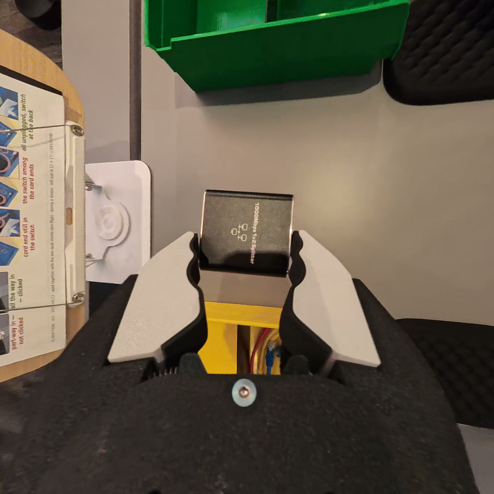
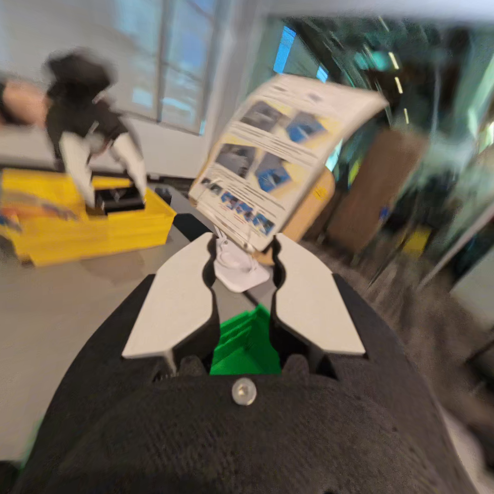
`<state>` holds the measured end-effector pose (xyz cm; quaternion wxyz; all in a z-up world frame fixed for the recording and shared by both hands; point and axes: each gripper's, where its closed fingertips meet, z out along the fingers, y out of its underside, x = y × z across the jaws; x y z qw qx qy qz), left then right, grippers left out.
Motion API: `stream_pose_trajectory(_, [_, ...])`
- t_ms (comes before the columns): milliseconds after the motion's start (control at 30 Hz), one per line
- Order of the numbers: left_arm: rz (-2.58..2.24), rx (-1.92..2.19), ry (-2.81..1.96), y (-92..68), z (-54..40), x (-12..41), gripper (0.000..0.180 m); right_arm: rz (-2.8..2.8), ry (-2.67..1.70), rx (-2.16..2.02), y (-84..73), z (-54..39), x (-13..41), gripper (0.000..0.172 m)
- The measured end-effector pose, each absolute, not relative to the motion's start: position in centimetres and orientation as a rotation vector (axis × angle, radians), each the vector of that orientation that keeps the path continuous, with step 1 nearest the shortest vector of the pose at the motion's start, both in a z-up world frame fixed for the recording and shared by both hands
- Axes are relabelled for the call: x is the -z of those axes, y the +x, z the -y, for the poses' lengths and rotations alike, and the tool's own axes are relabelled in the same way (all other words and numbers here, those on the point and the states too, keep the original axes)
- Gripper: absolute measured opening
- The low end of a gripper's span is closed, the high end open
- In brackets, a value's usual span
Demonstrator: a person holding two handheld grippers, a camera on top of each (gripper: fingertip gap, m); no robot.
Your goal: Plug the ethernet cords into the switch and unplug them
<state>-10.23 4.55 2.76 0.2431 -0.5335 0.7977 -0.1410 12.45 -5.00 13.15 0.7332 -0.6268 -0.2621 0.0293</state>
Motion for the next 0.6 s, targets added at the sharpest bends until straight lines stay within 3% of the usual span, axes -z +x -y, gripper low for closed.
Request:
stream_pose_trajectory(33, [-2.177, 0.414, -1.474, -10.3, -4.6, -2.9, 0.065, 0.734, -1.313, 0.061, 9.6, 3.6, -12.3, 0.047])
stream_pose_trajectory(133, [-2.156, 0.488, -1.524, -10.4, -4.8, -3.5, 0.065, 1.029, -1.288, 0.293, 1.7, -0.9, -9.0, 0.062])
stream_pose_trajectory(433, [-2.148, 0.714, -1.606, -11.9, -3.0, -4.3, 0.065, 1.382, -0.979, 0.557, -12.0, -1.5, -6.0, 0.056])
stream_pose_trajectory(500, [-2.147, 0.792, -1.582, -11.9, -2.0, -4.6, 0.065, 1.39, -0.938, 0.581, -12.8, -1.5, -5.8, 0.046])
stream_pose_trajectory(533, [-2.146, 0.822, -1.571, -11.9, -1.5, -4.6, 0.065, 1.406, -0.907, 0.606, -13.1, -1.3, -5.6, 0.029])
stream_pose_trajectory(600, [-2.16, 0.842, -1.562, -12.2, -1.1, -4.4, 0.065, 1.427, -0.879, 0.648, -13.4, -1.3, -5.3, 0.025])
